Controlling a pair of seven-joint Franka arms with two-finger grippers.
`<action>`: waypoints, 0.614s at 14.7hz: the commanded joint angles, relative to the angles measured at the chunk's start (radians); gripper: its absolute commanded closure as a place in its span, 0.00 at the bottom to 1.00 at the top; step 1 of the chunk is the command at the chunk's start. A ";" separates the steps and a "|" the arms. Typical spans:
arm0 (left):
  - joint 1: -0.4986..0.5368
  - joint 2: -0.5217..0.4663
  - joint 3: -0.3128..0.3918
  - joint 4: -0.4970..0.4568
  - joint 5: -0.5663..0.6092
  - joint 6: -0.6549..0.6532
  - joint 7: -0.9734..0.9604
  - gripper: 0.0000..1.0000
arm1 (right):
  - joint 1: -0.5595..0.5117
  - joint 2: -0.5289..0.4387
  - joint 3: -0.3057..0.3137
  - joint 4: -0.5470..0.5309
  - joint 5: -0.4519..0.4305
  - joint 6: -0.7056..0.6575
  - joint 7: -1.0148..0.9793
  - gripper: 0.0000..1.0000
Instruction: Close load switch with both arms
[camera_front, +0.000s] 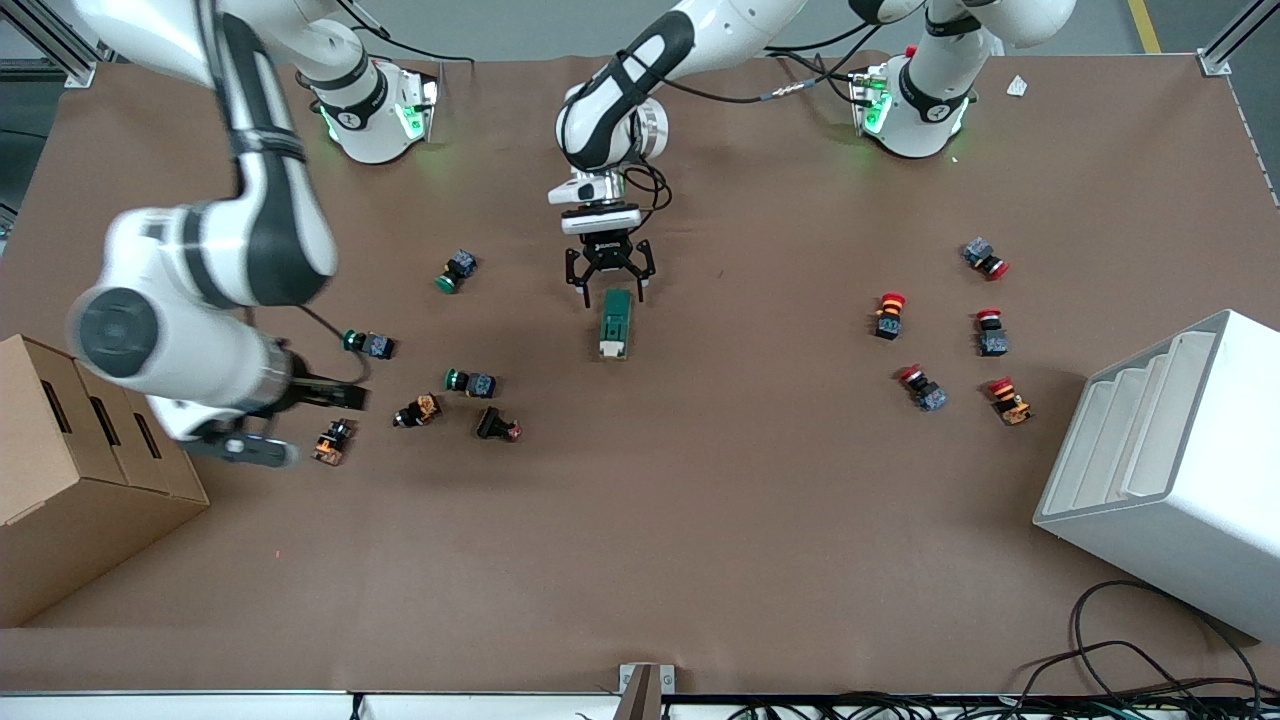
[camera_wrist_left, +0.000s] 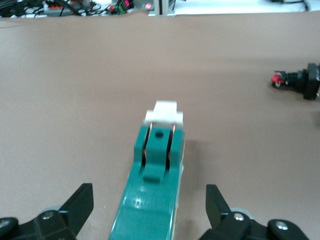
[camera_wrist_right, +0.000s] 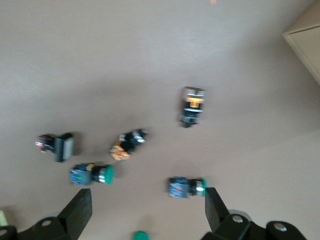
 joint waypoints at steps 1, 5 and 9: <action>0.032 -0.072 -0.007 0.055 -0.169 0.010 0.182 0.01 | -0.099 -0.129 0.066 -0.092 -0.058 -0.017 -0.102 0.00; 0.100 -0.184 -0.008 0.089 -0.399 0.010 0.483 0.00 | -0.281 -0.216 0.219 -0.094 -0.079 -0.094 -0.158 0.00; 0.198 -0.325 -0.008 0.092 -0.635 -0.002 0.775 0.00 | -0.361 -0.262 0.319 -0.092 -0.104 -0.113 -0.155 0.00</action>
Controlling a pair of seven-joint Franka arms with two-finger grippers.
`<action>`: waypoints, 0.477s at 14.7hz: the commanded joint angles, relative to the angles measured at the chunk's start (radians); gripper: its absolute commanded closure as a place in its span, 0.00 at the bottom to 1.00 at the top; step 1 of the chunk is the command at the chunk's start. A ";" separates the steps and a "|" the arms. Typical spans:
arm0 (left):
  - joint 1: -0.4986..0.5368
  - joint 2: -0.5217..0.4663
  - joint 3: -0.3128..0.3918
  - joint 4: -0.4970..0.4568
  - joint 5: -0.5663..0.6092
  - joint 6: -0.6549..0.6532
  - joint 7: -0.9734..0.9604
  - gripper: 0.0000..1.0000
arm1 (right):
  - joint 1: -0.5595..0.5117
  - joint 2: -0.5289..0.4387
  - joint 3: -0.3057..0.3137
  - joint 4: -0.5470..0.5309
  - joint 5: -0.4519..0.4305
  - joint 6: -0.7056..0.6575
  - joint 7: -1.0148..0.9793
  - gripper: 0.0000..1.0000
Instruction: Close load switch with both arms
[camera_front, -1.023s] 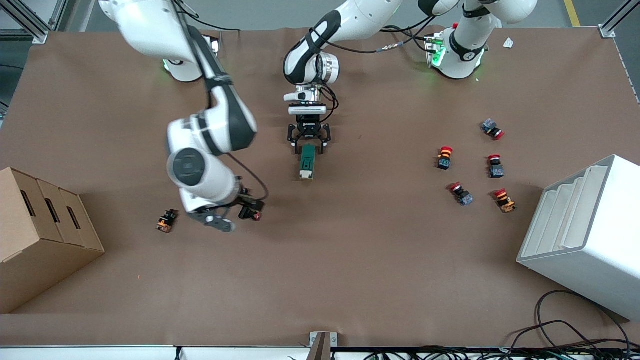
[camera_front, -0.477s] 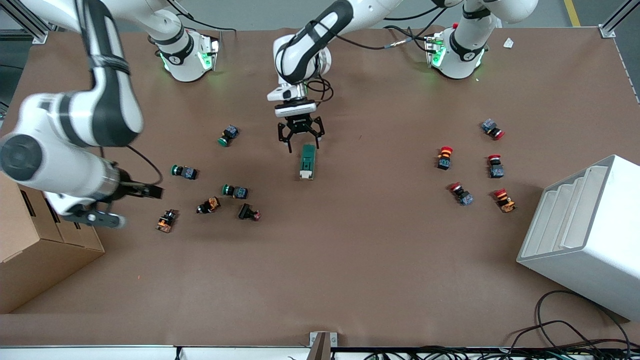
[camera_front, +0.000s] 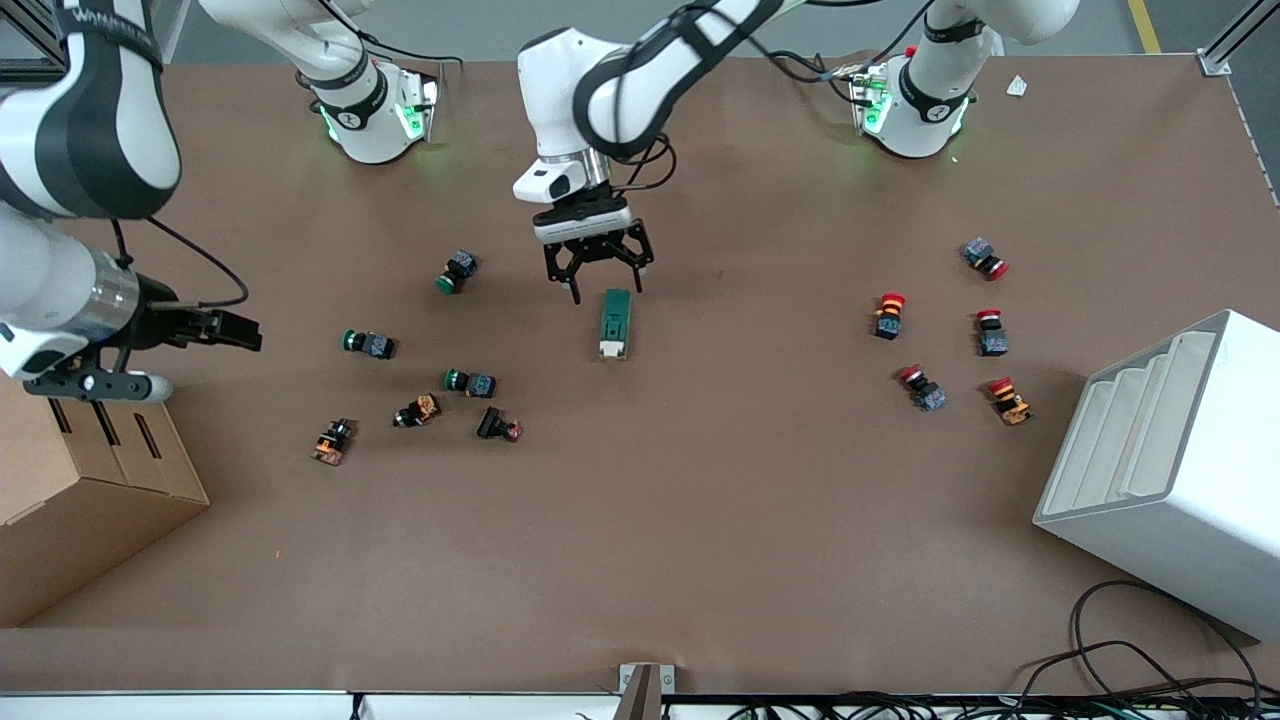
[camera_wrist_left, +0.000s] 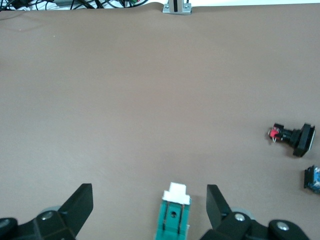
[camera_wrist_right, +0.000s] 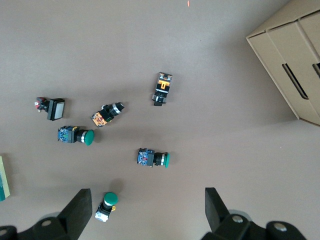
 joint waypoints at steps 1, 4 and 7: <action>0.065 -0.107 -0.006 -0.026 -0.128 -0.005 0.153 0.00 | -0.045 -0.059 0.044 -0.046 -0.026 -0.001 -0.001 0.00; 0.137 -0.182 -0.008 -0.024 -0.222 -0.055 0.331 0.00 | -0.072 -0.083 0.059 -0.047 -0.026 -0.029 -0.003 0.00; 0.246 -0.260 -0.008 -0.023 -0.354 -0.069 0.584 0.00 | -0.095 -0.116 0.076 -0.047 -0.026 -0.061 -0.004 0.00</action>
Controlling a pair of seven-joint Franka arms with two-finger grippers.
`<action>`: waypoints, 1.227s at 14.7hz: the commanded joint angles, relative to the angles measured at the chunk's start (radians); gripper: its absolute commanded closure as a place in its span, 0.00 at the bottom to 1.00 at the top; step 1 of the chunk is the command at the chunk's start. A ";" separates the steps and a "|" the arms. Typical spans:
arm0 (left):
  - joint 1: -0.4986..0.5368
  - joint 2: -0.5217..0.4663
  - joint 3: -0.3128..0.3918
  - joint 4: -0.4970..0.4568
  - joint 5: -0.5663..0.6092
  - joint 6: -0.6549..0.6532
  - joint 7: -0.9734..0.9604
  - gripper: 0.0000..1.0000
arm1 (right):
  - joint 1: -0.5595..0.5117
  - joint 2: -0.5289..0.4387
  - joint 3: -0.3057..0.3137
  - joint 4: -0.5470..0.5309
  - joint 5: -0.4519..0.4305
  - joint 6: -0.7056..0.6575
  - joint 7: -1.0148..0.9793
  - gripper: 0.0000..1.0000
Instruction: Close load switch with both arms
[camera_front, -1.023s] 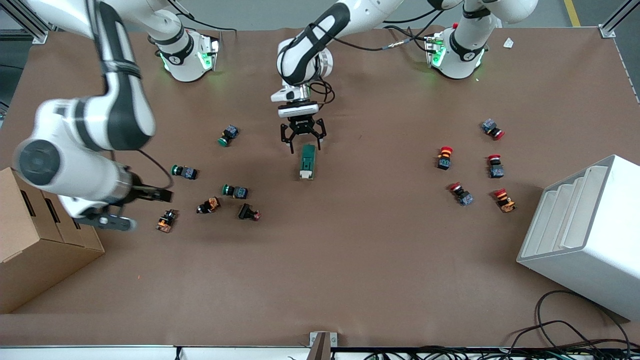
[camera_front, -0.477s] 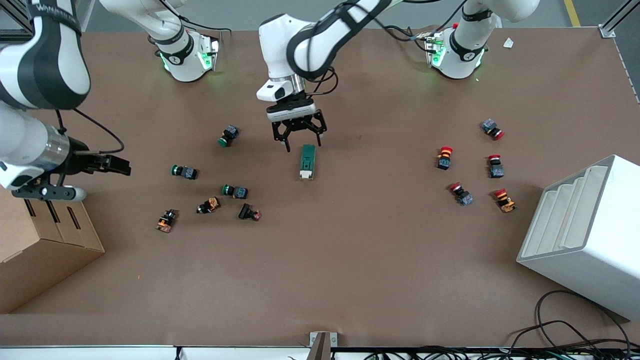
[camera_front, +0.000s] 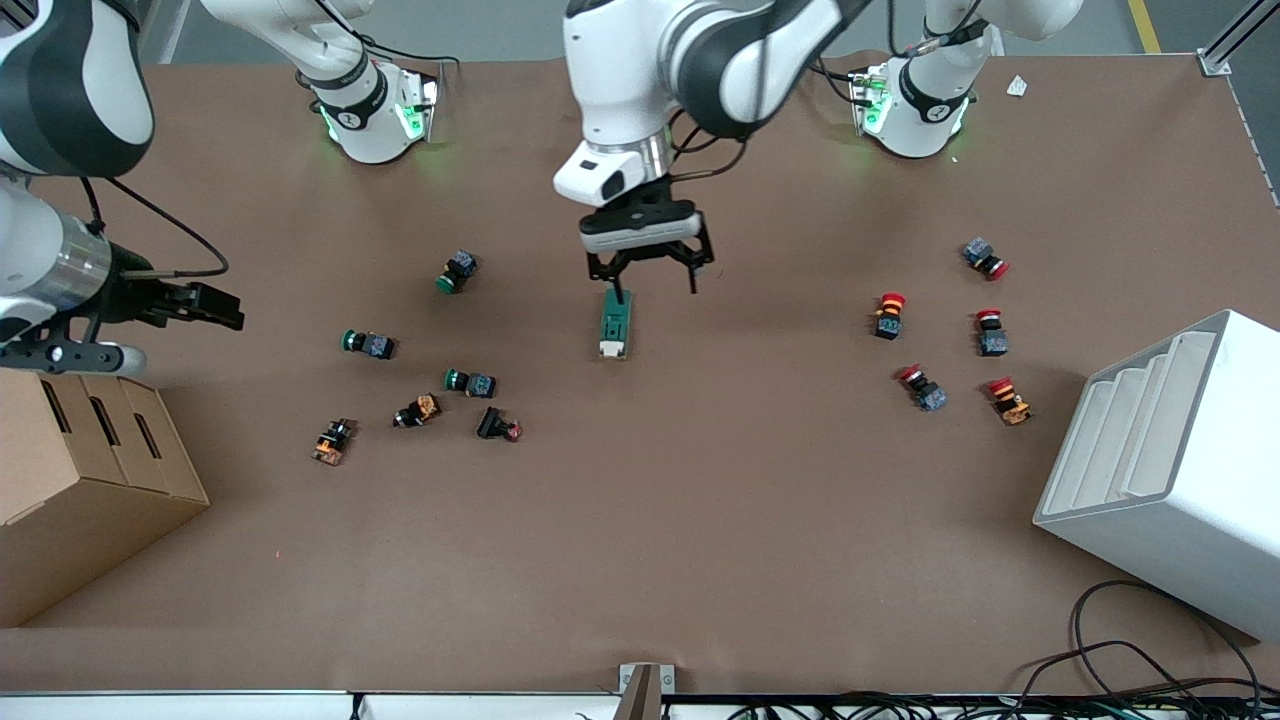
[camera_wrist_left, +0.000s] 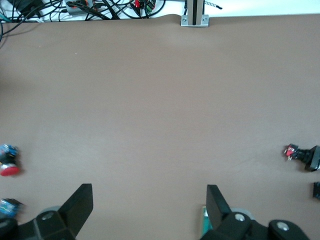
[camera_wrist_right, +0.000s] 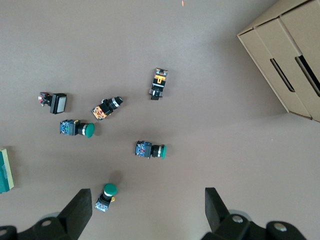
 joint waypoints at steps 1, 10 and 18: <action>0.107 -0.090 -0.008 -0.023 -0.120 -0.020 0.212 0.00 | -0.045 -0.068 0.037 -0.044 -0.018 -0.020 -0.006 0.00; 0.500 -0.233 -0.002 -0.021 -0.410 -0.138 0.747 0.00 | -0.074 -0.137 0.037 -0.045 -0.004 -0.090 -0.050 0.00; 0.630 -0.298 0.006 0.000 -0.447 -0.310 0.874 0.00 | -0.071 -0.142 0.031 -0.001 -0.006 -0.113 -0.053 0.00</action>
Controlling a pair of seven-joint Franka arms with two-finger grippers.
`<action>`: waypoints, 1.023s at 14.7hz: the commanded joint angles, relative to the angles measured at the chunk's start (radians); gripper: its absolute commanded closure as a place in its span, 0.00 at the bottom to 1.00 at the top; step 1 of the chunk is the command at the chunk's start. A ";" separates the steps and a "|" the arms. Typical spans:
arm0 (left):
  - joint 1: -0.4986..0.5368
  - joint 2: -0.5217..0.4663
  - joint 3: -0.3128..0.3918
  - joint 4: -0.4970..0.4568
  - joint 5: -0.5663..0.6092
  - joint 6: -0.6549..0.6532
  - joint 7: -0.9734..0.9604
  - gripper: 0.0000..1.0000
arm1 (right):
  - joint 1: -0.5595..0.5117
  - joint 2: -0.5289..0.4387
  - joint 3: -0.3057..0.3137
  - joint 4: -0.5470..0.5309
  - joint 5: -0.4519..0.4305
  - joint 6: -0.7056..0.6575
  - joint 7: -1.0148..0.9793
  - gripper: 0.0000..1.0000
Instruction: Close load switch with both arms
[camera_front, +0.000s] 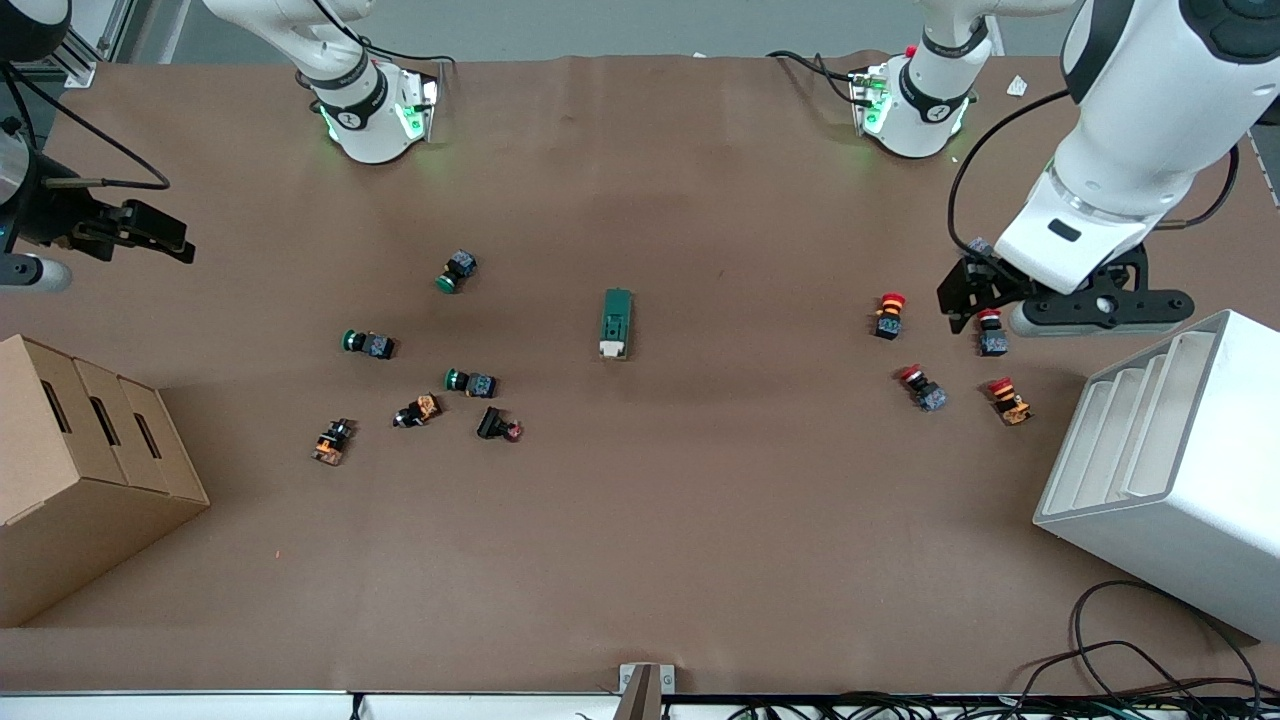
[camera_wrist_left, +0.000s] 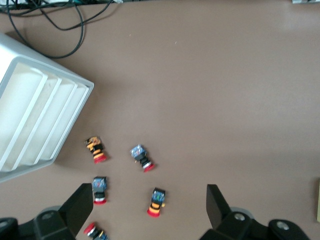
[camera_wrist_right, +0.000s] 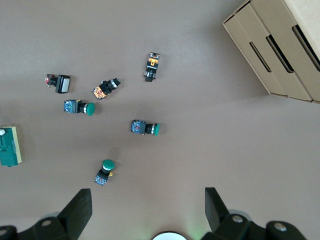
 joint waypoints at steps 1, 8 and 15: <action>0.036 -0.053 0.003 -0.002 -0.061 -0.056 0.056 0.00 | -0.023 0.004 0.015 0.020 -0.005 0.000 -0.014 0.00; 0.024 -0.141 0.191 -0.030 -0.175 -0.223 0.300 0.00 | -0.032 0.046 0.014 0.118 -0.006 -0.041 -0.009 0.00; -0.001 -0.217 0.159 -0.084 -0.152 -0.234 0.219 0.00 | -0.034 0.046 0.009 0.133 0.018 -0.106 -0.009 0.00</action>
